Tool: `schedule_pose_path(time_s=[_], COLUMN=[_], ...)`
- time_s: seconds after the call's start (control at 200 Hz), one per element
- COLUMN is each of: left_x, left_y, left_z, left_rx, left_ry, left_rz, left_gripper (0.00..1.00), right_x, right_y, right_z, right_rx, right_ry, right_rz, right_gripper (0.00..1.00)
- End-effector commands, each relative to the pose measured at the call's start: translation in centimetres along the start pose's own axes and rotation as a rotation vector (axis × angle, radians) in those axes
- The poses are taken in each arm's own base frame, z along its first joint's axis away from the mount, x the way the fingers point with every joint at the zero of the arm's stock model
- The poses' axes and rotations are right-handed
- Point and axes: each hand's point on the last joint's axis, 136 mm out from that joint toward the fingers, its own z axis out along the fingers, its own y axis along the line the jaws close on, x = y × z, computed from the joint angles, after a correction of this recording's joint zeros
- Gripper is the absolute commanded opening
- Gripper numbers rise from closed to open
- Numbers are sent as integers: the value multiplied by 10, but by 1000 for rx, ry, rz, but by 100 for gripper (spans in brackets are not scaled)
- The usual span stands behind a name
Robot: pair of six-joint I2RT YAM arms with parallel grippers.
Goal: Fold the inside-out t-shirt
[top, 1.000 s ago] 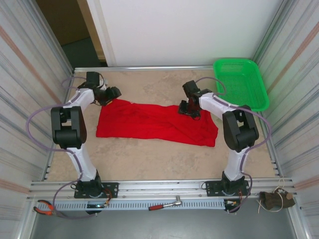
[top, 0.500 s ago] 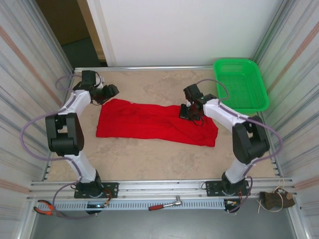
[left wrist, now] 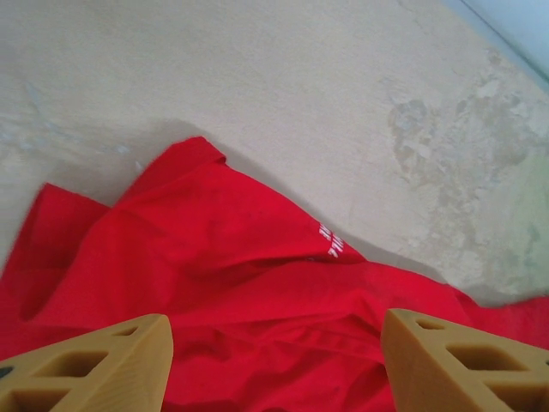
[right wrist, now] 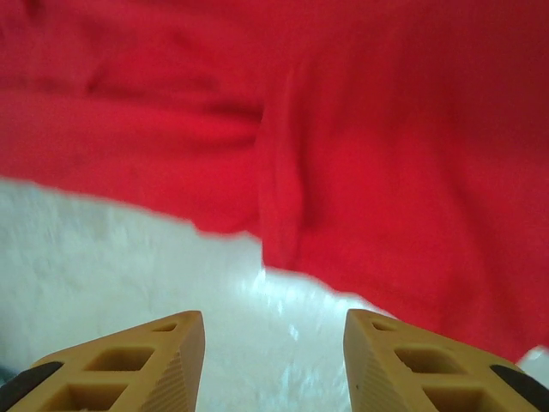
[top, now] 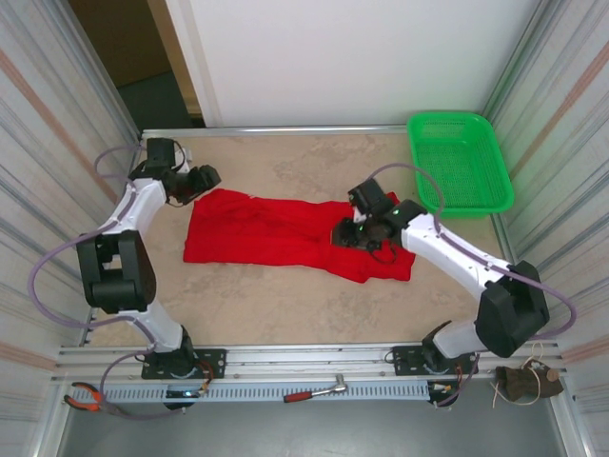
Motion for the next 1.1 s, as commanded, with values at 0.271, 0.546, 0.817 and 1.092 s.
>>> schedule_pose_path(time_s=[0.271,0.546,0.817,1.092], left_x=[-22,-20,-13,-26], left_y=[41,38,49,45], left_z=[55,81,112,111], left_rx=[-315,-419,-488,-505], left_ry=[109,137,185,167], left_rz=[274,485,545,553], left_gripper=[65,63,42,0], right_x=[-43,-14,-2,7], right_y=[-20,-58,-82,-97], right_z=[87,109,108,105], right_rx=[59,144,217,287], right_ry=[45,75,73,74], right_rz=[175,337,426,467], right_gripper=[43,43,43,42])
